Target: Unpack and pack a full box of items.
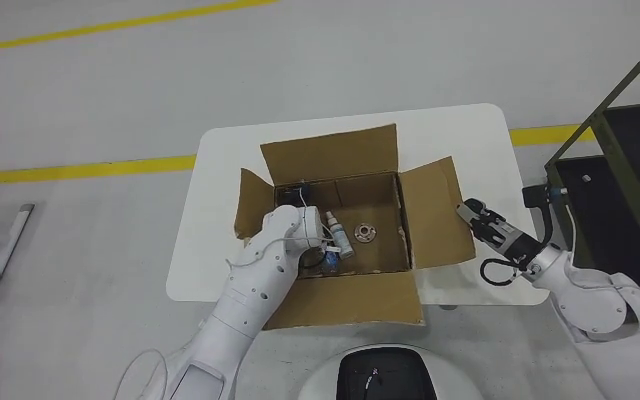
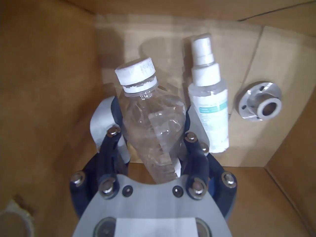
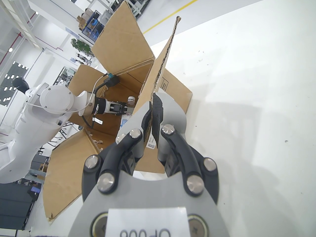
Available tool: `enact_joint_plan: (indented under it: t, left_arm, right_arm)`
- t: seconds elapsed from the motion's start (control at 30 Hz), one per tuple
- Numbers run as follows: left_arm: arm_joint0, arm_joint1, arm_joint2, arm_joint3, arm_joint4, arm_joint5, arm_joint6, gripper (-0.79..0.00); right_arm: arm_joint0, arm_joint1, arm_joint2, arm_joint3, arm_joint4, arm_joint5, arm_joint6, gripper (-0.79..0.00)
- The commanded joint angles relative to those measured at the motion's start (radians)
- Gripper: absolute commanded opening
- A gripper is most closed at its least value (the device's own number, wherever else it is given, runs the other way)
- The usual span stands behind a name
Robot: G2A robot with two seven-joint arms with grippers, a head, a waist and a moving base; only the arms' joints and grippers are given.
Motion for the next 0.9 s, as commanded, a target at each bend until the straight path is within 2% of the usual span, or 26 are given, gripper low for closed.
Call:
enact_joint_plan:
  t: [0.0,0.4,0.63,0.67,0.7,0.73,0.77,0.87]
  left_arm:
    - [0.008,0.003,-0.011,-0.034,0.004,-0.012,-0.007,-0.785]
    - [0.079,0.024,-0.091,-0.259,0.027,-0.081,-0.005,-0.785]
    - [0.113,0.030,-0.135,-0.356,0.011,-0.128,0.016,-0.785]
    - [0.118,0.031,-0.141,-0.369,0.005,-0.137,0.020,-0.785]
    - [0.123,0.032,-0.150,-0.386,-0.005,-0.145,0.024,-0.785]
    - [0.126,0.032,-0.155,-0.397,-0.009,-0.154,0.029,-0.785]
    - [0.128,0.033,-0.157,-0.404,-0.006,-0.160,0.033,-0.785]
    - [0.136,0.034,-0.163,-0.435,-0.002,-0.176,0.038,-0.785]
  right_arm:
    - [0.001,0.000,0.000,-0.001,0.000,0.000,-0.002,-0.785]
    - [0.005,-0.001,0.002,-0.002,-0.003,-0.001,-0.013,-0.785]
    - [0.010,-0.001,0.007,0.001,-0.001,-0.004,-0.021,-0.785]
    - [0.012,-0.001,0.009,0.004,0.000,-0.003,-0.020,-0.723]
    - [0.014,-0.001,0.012,0.005,0.006,-0.004,-0.021,-0.437]
    - [0.016,-0.001,0.015,0.006,0.009,-0.004,-0.022,-0.037]
    - [0.016,-0.001,0.018,0.007,0.014,-0.003,-0.024,0.000]
    - [0.015,0.000,0.035,0.000,0.025,-0.005,-0.034,0.000]
